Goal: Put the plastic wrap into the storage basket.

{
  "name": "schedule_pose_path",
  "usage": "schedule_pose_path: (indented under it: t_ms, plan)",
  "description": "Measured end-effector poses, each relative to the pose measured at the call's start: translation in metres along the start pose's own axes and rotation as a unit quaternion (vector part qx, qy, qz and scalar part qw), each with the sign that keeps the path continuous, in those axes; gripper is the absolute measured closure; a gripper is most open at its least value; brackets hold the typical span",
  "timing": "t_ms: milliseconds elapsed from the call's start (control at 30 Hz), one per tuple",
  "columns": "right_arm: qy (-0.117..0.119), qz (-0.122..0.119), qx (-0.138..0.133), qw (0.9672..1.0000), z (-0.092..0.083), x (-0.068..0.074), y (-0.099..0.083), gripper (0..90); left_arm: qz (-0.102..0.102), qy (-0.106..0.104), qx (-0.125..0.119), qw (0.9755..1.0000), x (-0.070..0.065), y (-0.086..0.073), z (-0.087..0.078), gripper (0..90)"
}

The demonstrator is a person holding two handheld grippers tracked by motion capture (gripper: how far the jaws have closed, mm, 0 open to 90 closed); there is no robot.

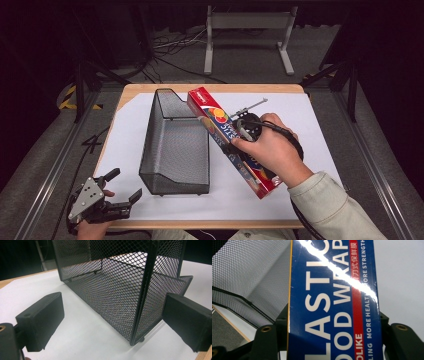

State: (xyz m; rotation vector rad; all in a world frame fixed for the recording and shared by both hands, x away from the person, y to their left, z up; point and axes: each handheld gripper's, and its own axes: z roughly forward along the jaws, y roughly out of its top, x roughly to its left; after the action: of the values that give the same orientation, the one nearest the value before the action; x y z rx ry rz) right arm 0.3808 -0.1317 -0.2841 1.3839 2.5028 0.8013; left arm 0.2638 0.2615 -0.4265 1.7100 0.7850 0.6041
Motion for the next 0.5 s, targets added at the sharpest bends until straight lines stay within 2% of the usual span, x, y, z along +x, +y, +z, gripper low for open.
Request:
schedule_pose_path:
  t_ms: [167,300,500]
  plan:
    - [0.001,0.001,0.003,1.0,0.006,0.009,0.006,39.9,0.001,0.0,0.0,1.0,0.0,0.0,0.0,5.2]
    - [0.007,0.011,0.014,0.9998,0.013,0.017,0.012,39.8,0.0,0.001,-0.002,1.0,0.0,0.0,0.0,5.2]
    - [0.012,0.014,0.013,0.9998,0.022,0.029,0.022,39.8,0.006,0.0,0.003,1.0,0.0,0.0,0.0,5.2]
